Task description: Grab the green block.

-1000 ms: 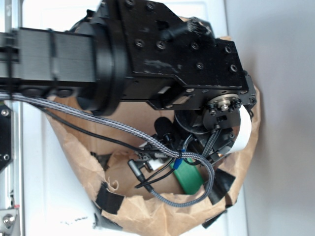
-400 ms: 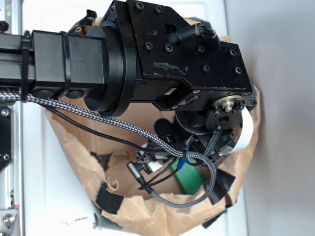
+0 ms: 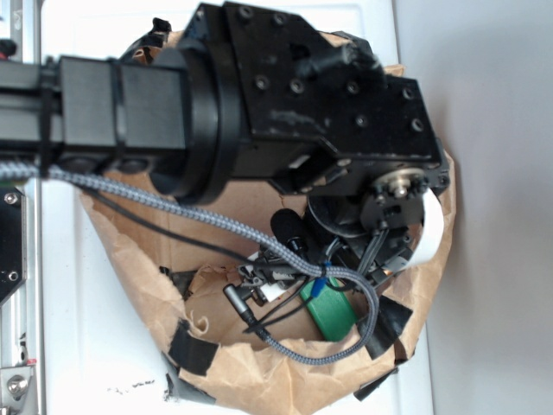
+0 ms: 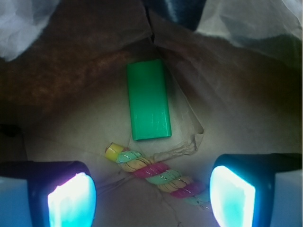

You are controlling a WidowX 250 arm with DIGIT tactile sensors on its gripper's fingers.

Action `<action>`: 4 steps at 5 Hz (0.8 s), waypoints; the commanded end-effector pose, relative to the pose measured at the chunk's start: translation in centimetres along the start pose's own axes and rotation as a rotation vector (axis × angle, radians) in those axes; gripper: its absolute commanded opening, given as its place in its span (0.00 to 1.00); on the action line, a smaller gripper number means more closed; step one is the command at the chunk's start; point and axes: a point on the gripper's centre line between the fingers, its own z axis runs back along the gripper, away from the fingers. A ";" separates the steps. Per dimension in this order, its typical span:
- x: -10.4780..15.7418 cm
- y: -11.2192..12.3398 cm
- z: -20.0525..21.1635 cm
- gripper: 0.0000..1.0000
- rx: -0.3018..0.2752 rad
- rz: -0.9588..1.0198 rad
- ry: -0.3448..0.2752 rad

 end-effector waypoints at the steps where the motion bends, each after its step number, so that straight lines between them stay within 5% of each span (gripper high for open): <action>1: 1.1 0.9 -0.7 1.00 0.070 -0.061 -0.055; 3: 0.6 -0.8 -2.5 1.00 0.067 -0.089 -0.042; 4: 0.6 -2.4 -2.8 1.00 0.080 -0.051 -0.087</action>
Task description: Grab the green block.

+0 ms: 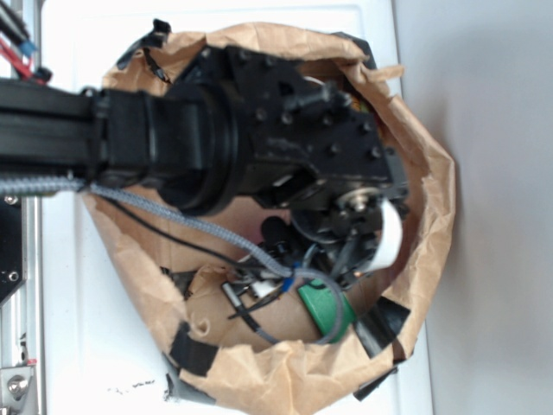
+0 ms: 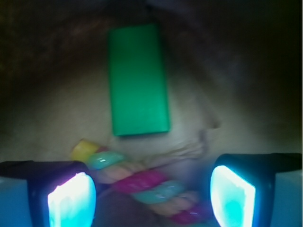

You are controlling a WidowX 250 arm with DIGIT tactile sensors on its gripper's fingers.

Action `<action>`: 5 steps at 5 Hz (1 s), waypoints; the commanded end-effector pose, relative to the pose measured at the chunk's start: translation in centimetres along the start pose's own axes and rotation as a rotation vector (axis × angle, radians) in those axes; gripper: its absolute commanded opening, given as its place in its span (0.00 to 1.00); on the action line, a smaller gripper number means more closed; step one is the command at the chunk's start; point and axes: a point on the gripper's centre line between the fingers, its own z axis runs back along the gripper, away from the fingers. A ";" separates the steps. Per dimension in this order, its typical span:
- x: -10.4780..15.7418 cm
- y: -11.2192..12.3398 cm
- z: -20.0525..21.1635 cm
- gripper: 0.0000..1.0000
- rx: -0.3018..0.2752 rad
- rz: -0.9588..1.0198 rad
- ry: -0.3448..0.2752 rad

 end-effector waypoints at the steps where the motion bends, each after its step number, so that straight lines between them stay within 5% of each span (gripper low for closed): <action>1: 2.1 -3.0 1.2 1.00 0.083 -0.010 -0.110; 5: 5.8 -3.2 2.4 1.00 0.185 0.069 -0.148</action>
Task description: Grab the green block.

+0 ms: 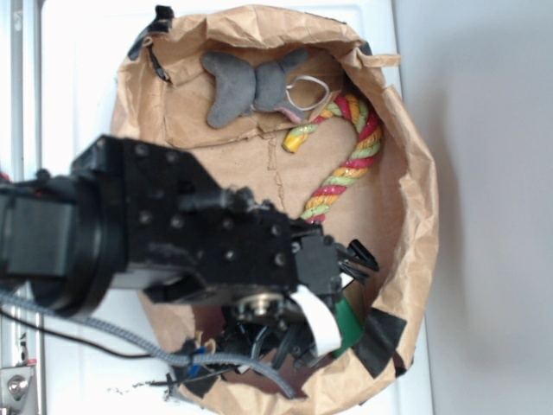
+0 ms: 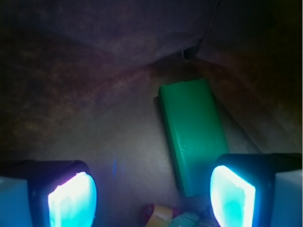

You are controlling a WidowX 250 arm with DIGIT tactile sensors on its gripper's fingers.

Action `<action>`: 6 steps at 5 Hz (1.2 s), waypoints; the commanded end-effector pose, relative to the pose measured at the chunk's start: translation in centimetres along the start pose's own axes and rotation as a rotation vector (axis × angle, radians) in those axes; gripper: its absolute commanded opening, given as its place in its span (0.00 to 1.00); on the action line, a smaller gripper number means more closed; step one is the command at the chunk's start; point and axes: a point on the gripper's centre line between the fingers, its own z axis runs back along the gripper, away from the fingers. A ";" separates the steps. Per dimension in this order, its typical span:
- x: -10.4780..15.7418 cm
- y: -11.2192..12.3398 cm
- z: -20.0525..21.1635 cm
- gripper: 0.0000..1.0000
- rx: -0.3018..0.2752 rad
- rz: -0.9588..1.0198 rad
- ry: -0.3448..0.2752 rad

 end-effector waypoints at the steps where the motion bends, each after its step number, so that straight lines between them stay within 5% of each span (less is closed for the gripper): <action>1: 3.1 0.4 0.0 1.00 0.081 -0.003 -0.022; 5: 6.3 4.2 -4.0 1.00 0.096 0.078 0.099; 6: 5.9 4.5 -4.2 0.00 0.113 0.096 0.097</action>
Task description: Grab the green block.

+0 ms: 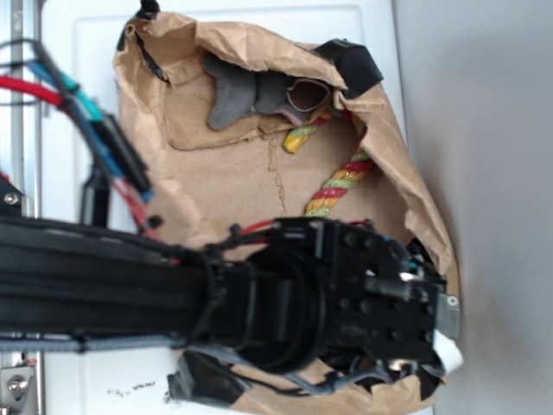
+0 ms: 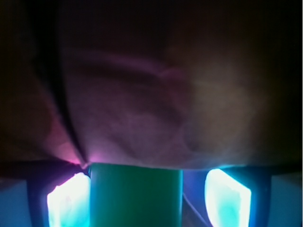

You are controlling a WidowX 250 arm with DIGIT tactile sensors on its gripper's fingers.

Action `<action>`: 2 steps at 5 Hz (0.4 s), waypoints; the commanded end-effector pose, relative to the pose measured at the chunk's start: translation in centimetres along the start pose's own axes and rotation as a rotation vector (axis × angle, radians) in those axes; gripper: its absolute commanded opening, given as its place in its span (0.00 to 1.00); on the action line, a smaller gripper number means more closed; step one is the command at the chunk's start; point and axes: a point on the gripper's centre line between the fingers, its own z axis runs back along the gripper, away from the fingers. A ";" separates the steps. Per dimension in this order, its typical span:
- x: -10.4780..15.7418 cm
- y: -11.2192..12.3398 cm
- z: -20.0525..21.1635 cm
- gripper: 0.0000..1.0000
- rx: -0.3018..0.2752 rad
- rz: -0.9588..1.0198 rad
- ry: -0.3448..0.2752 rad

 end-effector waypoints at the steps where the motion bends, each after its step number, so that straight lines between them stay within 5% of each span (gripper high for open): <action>1: 2.0 -0.1 1.3 0.00 0.060 -0.002 -0.062; 2: 0.4 0.0 3.3 0.00 0.042 0.000 -0.048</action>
